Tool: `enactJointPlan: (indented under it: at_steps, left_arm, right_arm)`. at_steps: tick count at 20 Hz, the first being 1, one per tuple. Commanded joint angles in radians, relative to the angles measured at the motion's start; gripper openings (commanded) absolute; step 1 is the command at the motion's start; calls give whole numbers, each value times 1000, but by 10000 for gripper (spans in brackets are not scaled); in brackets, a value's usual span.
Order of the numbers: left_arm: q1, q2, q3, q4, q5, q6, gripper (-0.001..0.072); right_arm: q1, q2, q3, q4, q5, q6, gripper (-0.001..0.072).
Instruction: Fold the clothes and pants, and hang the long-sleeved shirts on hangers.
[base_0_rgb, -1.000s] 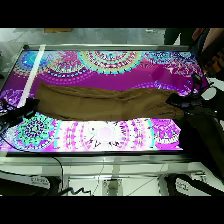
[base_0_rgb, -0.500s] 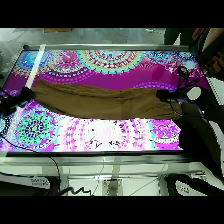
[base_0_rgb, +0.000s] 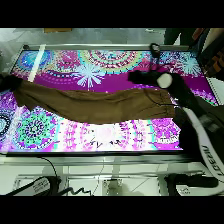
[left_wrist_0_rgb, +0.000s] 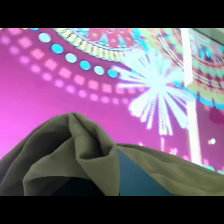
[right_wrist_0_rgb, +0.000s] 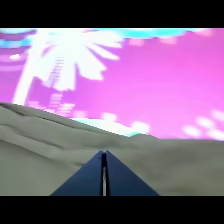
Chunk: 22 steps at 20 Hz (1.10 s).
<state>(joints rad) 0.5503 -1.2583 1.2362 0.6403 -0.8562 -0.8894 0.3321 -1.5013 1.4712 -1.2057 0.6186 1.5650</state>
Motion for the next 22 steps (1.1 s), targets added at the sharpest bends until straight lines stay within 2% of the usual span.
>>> enactJointPlan:
  at_steps: [1, 5, 7, 11, 16, 22]
  left_arm:
    - [-3, 84, 2, 32, -79, 0, 14]
    - [-23, 115, 2, 16, -198, 0, 15]
    - [-29, 132, 2, -47, -237, 0, 14]
    - [-32, 151, 2, -149, -237, 0, 15]
    - [-32, 151, 1, -155, -237, 0, 15]
    - [-32, 150, -3, -154, -237, 0, 15]
  right_arm:
    - [144, -162, 169, 6, 1, 45, 31]
    - [300, -358, 369, 32, 47, 63, 31]
    - [364, -451, 456, 43, 52, 121, 31]
    - [483, -600, 572, 219, 51, 130, 30]
    - [602, -665, 576, 341, 20, 129, 30]
    - [590, -666, 576, 284, 18, 125, 32]
